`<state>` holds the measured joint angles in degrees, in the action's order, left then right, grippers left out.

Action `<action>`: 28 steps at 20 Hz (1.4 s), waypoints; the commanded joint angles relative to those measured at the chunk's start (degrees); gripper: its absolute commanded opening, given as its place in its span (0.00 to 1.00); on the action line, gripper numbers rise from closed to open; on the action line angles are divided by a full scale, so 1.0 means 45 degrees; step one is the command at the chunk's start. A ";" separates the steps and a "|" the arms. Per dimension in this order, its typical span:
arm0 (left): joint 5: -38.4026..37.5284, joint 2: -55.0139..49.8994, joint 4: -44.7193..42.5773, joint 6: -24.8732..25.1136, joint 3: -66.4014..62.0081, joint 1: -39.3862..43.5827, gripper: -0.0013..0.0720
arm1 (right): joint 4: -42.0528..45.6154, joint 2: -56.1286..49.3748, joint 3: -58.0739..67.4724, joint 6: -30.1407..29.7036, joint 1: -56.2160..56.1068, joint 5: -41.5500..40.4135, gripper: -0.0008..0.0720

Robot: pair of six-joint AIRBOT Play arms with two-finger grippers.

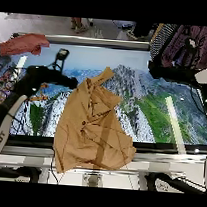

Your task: Fold the clothes and pants, and hang the long-sleeved shirts on hangers.

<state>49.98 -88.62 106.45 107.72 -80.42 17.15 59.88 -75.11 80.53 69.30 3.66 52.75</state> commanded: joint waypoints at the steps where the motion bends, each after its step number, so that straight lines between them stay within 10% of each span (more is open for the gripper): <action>1: -0.0500 -0.1035 0.0034 0.0277 -0.0005 0.0884 0.69 | -0.0272 -0.1093 -0.0005 -0.0680 -0.0981 0.0583 0.80; 9: -0.2108 -0.1855 0.0024 0.0505 -0.0015 0.1758 0.68 | -0.0675 -0.4177 0.0000 -0.4867 -0.5265 0.1821 0.80; 10: -0.2293 -0.1914 0.0024 0.0500 -0.0015 0.1749 0.59 | -0.0680 -0.4279 0.0000 -0.5343 -0.5586 0.2103 0.80; 12: -0.2395 -0.2030 -0.0107 0.0466 -0.0015 0.1715 0.05 | -0.0704 -0.4401 0.0000 -0.6115 -0.6037 0.2681 0.80; 19: -0.1457 -0.1311 -0.2574 -0.0505 -0.0015 0.0826 0.05 | -0.1481 -0.5178 0.0000 -0.7237 -0.7368 0.3259 0.80; 28: 0.4731 0.3881 -0.3944 0.0170 -0.0010 -0.1802 0.05 | -0.3060 -0.5260 0.0039 -0.7674 -0.6776 0.2317 0.79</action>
<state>59.88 -77.17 89.76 107.61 -80.44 12.16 48.86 -98.54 80.64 36.38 -26.98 65.52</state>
